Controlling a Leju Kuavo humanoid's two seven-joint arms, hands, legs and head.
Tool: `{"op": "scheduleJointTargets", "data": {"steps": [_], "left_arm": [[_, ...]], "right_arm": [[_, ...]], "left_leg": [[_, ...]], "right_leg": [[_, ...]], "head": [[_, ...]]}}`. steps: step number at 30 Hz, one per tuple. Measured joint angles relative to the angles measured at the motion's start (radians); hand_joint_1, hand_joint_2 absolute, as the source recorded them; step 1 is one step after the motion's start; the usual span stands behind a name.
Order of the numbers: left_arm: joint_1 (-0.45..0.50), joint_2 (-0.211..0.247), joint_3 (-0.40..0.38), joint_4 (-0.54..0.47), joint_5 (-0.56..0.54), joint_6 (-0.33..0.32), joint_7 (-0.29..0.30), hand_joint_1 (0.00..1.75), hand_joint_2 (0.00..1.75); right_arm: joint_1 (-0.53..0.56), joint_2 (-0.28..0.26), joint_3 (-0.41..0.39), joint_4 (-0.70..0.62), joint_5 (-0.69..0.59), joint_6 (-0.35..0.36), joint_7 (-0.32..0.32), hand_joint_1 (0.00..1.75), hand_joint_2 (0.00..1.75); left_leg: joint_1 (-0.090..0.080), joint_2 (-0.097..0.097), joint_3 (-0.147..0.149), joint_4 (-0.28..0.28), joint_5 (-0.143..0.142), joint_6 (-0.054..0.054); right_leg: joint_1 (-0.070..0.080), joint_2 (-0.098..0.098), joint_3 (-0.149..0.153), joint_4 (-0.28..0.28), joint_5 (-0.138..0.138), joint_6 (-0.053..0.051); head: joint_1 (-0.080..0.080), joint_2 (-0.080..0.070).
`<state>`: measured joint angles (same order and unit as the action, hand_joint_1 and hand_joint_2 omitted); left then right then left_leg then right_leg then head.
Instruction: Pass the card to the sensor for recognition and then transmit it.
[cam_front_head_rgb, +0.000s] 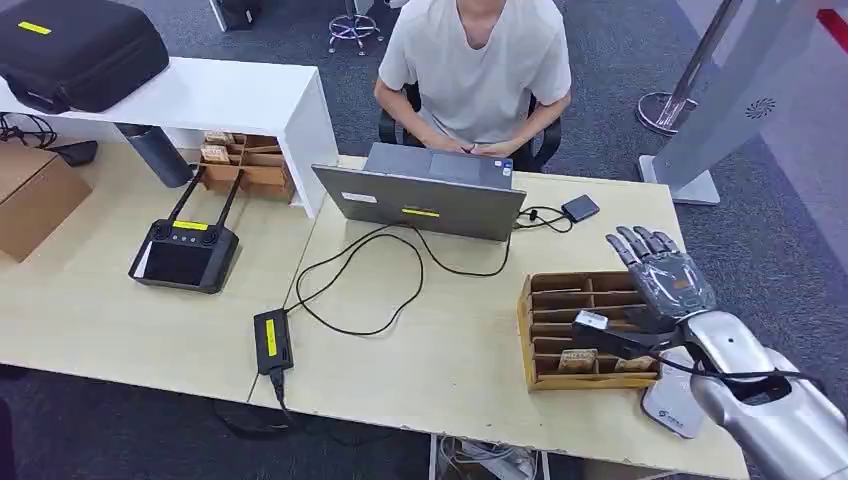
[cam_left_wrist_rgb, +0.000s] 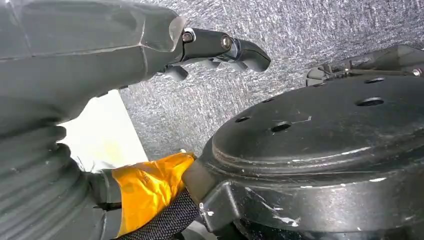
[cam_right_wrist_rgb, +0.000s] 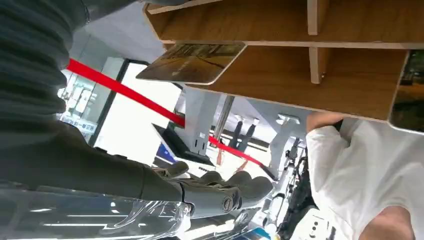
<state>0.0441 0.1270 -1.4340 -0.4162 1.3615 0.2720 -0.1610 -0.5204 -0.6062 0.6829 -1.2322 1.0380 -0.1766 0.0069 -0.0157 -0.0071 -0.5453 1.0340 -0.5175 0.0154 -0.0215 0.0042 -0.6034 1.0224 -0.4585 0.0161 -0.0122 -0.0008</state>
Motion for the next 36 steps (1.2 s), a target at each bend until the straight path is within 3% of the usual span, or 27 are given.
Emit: {"op": "scheduleJointTargets", "data": {"steps": [2,3,36], "left_arm": [[0.000,0.000,0.000,0.000,0.003,0.002,0.000,0.00,1.75],[0.000,0.000,0.000,0.000,0.003,0.002,0.000,0.00,1.75],[0.004,0.006,-0.002,-0.023,0.032,0.042,-0.010,0.00,1.75]], "right_arm": [[0.000,0.000,-0.003,0.002,0.000,0.000,0.001,0.00,1.75],[0.000,0.000,-0.005,0.002,0.000,0.000,0.001,1.75,1.75],[0.005,-0.010,-0.032,-0.004,-0.018,-0.003,-0.016,1.75,1.75]], "left_leg": [[0.000,0.000,0.000,0.000,0.000,0.000],[0.000,0.000,0.000,0.000,0.000,0.000],[0.000,0.000,0.000,0.000,0.000,0.000]], "right_leg": [[0.000,0.000,0.000,0.000,0.000,0.000],[0.000,0.000,0.000,0.000,0.000,0.000],[0.000,0.000,0.000,0.000,0.000,0.000]], "head": [[0.000,0.000],[0.000,0.000],[0.000,0.000]]}}
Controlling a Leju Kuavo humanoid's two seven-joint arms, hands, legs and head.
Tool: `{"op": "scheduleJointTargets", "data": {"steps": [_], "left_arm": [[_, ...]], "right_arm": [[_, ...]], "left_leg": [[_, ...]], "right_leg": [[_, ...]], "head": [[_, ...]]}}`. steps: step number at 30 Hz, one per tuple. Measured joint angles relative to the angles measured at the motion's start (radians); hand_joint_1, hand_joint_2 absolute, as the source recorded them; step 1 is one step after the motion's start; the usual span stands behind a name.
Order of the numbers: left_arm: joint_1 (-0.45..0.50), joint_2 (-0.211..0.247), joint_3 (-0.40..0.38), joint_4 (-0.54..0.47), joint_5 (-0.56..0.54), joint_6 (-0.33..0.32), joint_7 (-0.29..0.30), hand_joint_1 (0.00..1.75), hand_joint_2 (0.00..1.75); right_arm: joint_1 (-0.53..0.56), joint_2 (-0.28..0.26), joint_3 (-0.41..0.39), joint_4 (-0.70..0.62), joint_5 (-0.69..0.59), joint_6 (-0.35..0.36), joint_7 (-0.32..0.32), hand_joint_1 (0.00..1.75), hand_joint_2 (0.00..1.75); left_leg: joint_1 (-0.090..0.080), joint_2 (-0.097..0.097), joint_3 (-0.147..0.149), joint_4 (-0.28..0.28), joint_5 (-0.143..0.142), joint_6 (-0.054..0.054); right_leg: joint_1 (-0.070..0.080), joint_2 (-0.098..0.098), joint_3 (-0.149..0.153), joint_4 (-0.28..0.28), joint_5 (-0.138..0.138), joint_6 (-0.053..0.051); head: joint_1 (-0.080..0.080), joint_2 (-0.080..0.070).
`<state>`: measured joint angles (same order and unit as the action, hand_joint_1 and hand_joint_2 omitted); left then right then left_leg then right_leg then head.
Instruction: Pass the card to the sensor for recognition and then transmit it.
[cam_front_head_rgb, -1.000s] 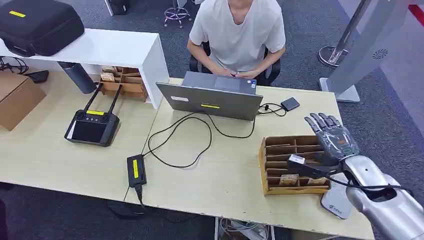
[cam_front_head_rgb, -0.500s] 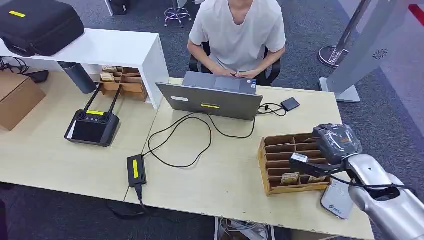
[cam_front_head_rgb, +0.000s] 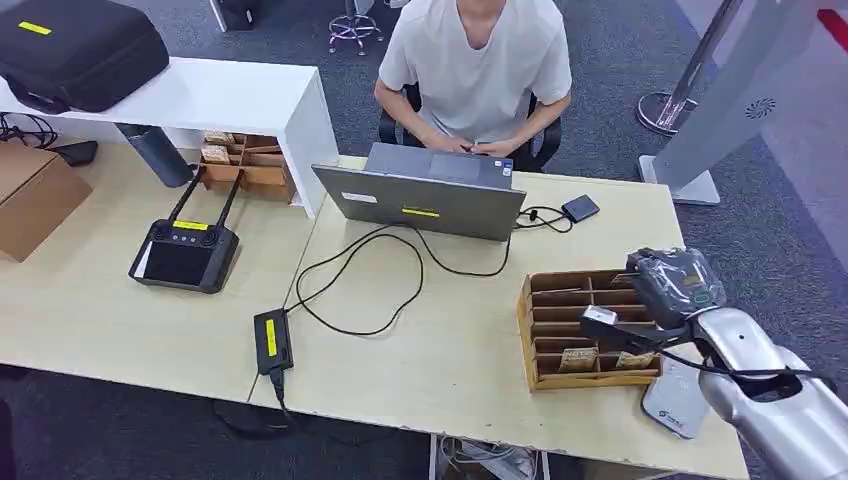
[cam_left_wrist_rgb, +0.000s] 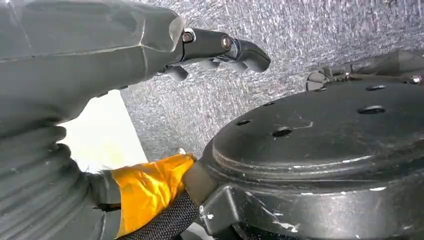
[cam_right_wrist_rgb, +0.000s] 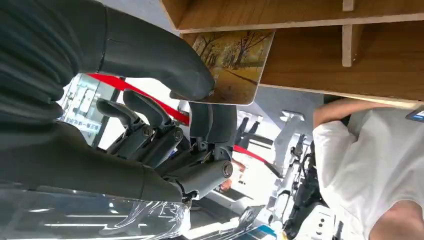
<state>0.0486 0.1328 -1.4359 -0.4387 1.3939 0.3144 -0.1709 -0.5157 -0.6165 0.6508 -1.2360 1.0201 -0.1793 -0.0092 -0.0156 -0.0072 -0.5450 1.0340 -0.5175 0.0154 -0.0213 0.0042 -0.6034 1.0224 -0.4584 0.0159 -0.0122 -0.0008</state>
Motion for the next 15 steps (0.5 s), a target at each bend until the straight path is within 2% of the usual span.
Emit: {"op": "scheduleJointTargets", "data": {"steps": [8,15], "left_arm": [[0.003,0.005,0.000,-0.013,0.003,0.021,-0.003,0.00,1.75],[0.004,0.022,-0.007,-0.064,-0.022,0.088,0.001,0.00,1.75]], "right_arm": [[0.011,-0.005,-0.014,-0.010,0.001,-0.002,0.000,1.75,1.75],[-0.002,-0.005,-0.026,-0.037,0.059,-0.066,0.005,1.75,1.75]], "left_leg": [[0.000,0.000,0.000,0.000,0.000,0.000],[0.000,0.000,-0.001,0.000,0.000,0.000]], "right_leg": [[0.000,0.000,0.000,0.000,0.000,0.000],[0.000,0.000,0.000,0.001,0.000,0.000]], "head": [[0.000,0.000],[0.000,0.000]]}}
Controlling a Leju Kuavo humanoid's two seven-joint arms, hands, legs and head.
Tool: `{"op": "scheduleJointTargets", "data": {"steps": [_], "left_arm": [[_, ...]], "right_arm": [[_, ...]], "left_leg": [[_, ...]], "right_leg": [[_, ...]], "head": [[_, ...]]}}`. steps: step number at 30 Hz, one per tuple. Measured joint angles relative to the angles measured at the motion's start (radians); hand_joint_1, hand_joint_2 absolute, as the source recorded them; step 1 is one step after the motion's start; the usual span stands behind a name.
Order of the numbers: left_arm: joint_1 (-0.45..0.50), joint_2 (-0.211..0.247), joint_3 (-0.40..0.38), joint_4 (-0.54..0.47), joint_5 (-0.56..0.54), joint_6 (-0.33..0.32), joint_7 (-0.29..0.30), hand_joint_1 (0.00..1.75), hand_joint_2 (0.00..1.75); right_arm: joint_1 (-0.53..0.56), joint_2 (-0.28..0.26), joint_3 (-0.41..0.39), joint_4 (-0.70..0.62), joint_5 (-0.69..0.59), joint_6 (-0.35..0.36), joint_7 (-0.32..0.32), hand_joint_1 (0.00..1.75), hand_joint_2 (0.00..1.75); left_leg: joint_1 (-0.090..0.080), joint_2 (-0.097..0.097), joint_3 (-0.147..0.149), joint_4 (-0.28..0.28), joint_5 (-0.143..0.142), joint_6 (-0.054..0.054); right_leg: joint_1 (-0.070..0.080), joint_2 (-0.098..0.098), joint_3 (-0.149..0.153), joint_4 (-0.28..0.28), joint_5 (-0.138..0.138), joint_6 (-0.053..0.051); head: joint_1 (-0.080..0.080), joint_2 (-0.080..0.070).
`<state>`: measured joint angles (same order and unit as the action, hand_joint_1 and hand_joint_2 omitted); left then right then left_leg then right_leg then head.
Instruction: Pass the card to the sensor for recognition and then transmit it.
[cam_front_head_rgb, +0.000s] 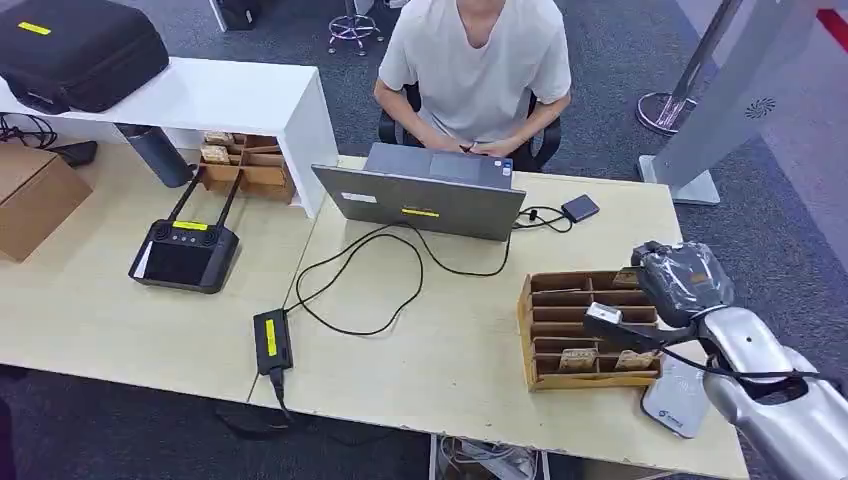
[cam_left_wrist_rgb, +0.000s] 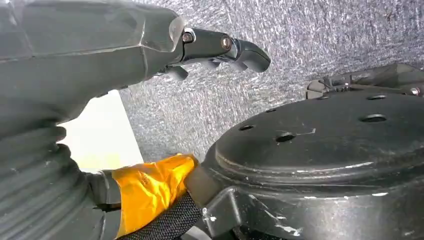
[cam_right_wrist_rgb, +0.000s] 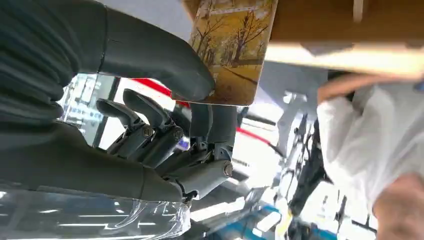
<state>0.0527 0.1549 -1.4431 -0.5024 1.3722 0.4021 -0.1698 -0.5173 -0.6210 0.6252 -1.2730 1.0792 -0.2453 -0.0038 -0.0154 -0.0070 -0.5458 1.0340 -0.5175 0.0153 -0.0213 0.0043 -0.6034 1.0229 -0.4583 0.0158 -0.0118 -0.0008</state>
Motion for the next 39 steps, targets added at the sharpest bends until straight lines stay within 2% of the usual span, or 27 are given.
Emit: {"op": "scheduleJointTargets", "data": {"steps": [7,17,27,33,39], "left_arm": [[-0.003,0.011,-0.009,-0.015,-0.022,-0.001,0.003,0.00,1.75],[-0.012,0.011,-0.023,-0.010,-0.050,-0.026,0.015,0.00,1.75],[-0.025,0.005,-0.036,0.026,-0.090,-0.076,0.019,0.00,1.75],[-0.030,-0.001,-0.042,0.041,-0.101,-0.087,0.020,0.00,1.75],[-0.038,-0.009,-0.053,0.067,-0.119,-0.112,0.021,0.00,1.75]], "right_arm": [[-0.141,0.017,-0.019,-0.030,0.037,-0.024,0.001,1.75,1.75],[-0.263,0.051,-0.013,-0.021,0.077,-0.039,0.007,1.75,1.75],[-0.378,0.146,0.022,0.103,0.127,-0.043,0.029,1.75,1.75],[-0.402,0.170,0.039,0.144,0.143,-0.040,0.035,1.75,1.75],[-0.447,0.212,0.062,0.249,0.170,-0.035,0.046,1.75,1.75]], "left_leg": [[0.000,0.000,0.001,0.000,0.001,-0.001],[0.000,0.000,0.000,0.000,0.001,-0.001],[0.001,-0.001,0.001,0.000,0.002,-0.001],[0.000,-0.001,0.000,0.000,0.002,-0.001],[0.000,-0.001,0.001,0.000,0.002,-0.001]], "right_leg": [[0.000,0.000,0.000,0.000,0.000,0.000],[0.000,0.000,0.000,0.000,0.000,0.000],[0.001,0.000,0.000,0.001,0.000,-0.001],[0.001,0.000,0.000,0.001,0.000,-0.001],[0.000,0.000,0.000,0.001,0.001,-0.001]], "head": [[0.000,0.000],[0.000,0.000],[-0.001,0.000],[0.000,0.000],[0.000,0.000]]}}
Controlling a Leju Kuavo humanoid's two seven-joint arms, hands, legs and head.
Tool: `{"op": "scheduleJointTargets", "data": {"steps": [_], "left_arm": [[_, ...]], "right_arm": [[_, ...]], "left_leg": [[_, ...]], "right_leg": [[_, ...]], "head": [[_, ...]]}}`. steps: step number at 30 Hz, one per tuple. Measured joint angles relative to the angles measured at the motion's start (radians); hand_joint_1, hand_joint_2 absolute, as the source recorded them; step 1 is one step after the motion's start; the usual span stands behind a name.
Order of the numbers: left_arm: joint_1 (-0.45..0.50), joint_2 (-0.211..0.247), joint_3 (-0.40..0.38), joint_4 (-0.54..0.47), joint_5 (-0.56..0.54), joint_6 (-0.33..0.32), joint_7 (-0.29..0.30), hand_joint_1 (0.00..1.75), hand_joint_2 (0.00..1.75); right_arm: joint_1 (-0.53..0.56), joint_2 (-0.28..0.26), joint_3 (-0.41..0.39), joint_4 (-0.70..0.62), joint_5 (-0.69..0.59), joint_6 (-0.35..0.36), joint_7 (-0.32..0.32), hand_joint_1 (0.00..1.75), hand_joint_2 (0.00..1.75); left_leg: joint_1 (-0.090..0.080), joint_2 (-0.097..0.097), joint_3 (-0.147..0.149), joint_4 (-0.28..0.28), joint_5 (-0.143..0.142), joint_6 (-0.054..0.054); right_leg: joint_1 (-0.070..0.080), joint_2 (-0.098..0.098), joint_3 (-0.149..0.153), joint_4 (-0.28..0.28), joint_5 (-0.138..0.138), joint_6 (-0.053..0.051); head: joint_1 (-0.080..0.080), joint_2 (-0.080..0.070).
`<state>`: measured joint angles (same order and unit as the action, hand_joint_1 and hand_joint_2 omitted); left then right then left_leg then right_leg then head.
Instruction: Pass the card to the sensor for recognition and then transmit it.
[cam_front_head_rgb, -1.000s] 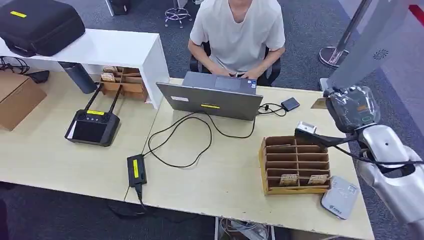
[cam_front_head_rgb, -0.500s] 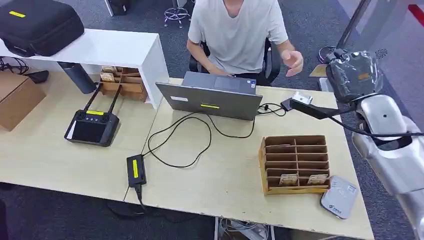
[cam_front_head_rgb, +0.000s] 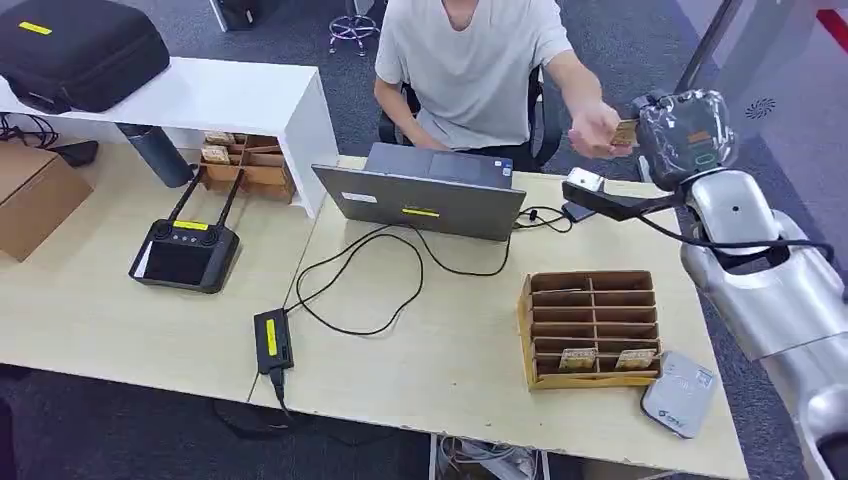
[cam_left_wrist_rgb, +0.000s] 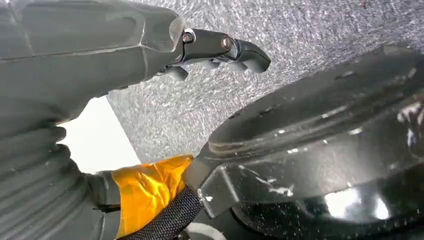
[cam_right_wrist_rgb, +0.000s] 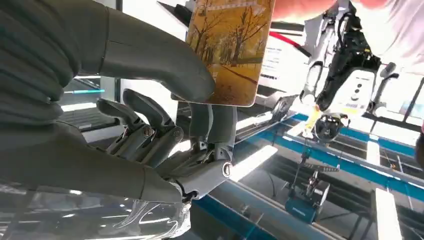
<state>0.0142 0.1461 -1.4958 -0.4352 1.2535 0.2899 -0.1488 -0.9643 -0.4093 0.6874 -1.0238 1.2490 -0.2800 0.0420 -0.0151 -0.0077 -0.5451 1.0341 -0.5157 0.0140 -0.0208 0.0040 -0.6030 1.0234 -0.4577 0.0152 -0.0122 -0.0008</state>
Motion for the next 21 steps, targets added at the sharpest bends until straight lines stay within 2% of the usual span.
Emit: {"op": "scheduleJointTargets", "data": {"steps": [6,7,15,21], "left_arm": [[-0.002,-0.008,-0.001,0.017,-0.006,-0.006,0.002,0.00,1.75],[-0.002,-0.010,-0.001,0.020,-0.006,-0.006,0.002,0.00,1.75],[-0.007,-0.014,-0.002,0.032,-0.005,-0.041,0.014,0.00,1.75],[-0.007,-0.016,-0.002,0.038,0.000,-0.043,0.011,0.00,1.75]], "right_arm": [[-0.010,0.020,0.014,0.056,-0.001,0.008,0.003,1.75,1.75],[-0.010,0.021,0.016,0.060,-0.001,0.009,0.003,0.00,1.75],[-0.012,0.031,0.025,0.077,-0.006,0.016,0.003,0.00,1.75],[-0.012,0.031,0.025,0.089,-0.009,0.015,0.003,0.00,1.75]], "left_leg": [[0.000,0.000,0.000,0.000,0.000,0.000],[0.000,0.000,0.000,0.000,0.000,0.000],[0.000,0.000,0.000,0.000,0.000,0.000],[0.000,0.001,0.000,0.000,0.000,0.000]], "right_leg": [[0.000,0.000,0.000,0.000,0.000,0.000],[0.000,0.000,0.000,0.000,0.000,0.000],[0.000,0.000,0.000,0.000,0.000,0.000],[0.000,0.000,0.000,0.000,0.000,0.000]], "head": [[0.000,0.000],[0.000,0.000],[0.000,0.000],[0.000,0.000]]}}
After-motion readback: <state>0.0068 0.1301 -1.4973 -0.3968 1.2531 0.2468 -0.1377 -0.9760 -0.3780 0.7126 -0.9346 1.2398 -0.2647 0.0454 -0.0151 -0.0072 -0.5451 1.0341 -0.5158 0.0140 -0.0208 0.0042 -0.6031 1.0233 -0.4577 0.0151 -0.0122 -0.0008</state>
